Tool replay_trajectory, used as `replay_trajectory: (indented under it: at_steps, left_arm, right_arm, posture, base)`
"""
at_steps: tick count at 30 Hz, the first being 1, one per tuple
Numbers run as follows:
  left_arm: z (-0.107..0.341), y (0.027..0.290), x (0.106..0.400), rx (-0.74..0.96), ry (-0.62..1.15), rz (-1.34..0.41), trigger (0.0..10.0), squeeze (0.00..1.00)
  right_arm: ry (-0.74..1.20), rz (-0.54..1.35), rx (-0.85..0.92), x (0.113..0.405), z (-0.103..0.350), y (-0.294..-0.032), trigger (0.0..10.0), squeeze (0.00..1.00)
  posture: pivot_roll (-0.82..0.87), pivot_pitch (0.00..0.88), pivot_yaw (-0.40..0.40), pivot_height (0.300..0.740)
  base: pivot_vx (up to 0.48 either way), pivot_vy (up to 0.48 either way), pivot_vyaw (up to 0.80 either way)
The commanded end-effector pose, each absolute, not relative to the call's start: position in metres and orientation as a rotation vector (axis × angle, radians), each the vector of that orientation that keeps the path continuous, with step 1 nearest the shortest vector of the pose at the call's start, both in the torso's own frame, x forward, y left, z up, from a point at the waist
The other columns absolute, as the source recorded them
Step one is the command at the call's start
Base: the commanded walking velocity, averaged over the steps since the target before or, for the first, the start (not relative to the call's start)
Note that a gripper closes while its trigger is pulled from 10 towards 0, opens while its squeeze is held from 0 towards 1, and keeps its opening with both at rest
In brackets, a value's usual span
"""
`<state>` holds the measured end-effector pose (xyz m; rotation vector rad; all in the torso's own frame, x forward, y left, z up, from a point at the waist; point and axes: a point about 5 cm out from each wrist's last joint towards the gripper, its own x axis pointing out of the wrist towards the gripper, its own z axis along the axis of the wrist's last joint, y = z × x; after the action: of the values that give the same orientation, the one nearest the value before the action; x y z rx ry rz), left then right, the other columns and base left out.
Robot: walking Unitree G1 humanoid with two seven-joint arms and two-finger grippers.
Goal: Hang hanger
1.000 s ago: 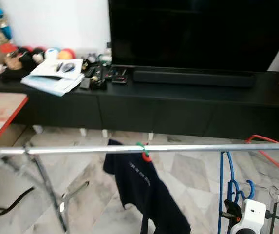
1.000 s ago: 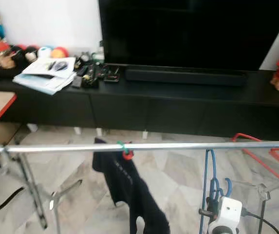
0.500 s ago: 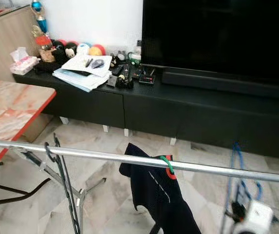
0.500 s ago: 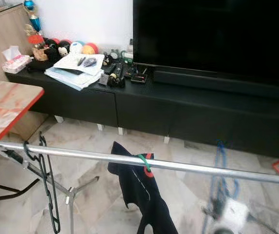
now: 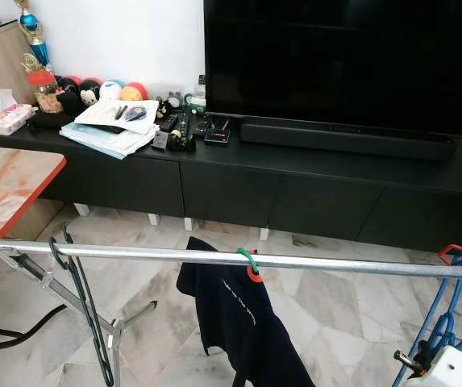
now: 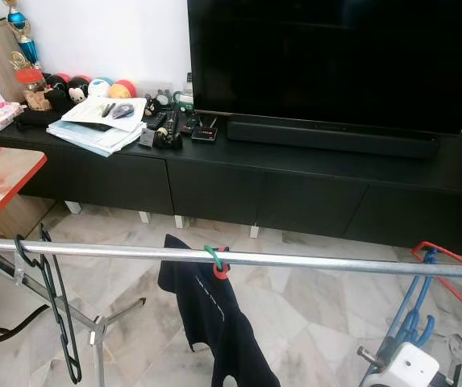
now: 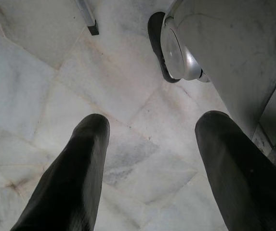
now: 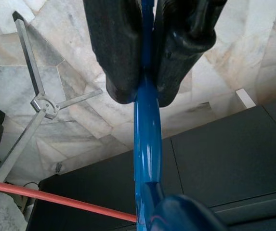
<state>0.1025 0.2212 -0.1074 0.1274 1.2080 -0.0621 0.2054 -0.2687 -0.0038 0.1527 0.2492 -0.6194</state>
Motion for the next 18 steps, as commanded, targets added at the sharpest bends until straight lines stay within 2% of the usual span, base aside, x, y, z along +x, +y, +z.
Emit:
replay_trajectory:
  at_steps: [1,6,18]
  left_arm:
    - [-0.109,0.223,0.097,0.141,1.230,-0.072,10.0,0.00]
    - [-0.109,0.222,0.097,0.139,1.229,-0.073,10.0,0.00]
    - [-0.109,0.223,0.097,0.138,1.230,-0.076,10.0,0.00]
  right_arm:
    - [0.175,-0.602,0.123,0.226,0.021,-0.278,10.0,0.00]
    - [0.187,-0.525,0.012,0.240,0.031,-0.283,10.0,0.00]
    - [0.204,-0.339,0.043,0.255,0.037,-0.269,10.0,0.00]
  posture:
    - [-0.06,0.075,-0.010,0.740]
    - [-0.06,0.075,-0.010,0.740]
    - [-0.06,0.077,-0.007,0.740]
  base:
    - [0.000,0.000,0.00]
    - [0.000,0.000,0.00]
    - [0.000,0.000,0.00]
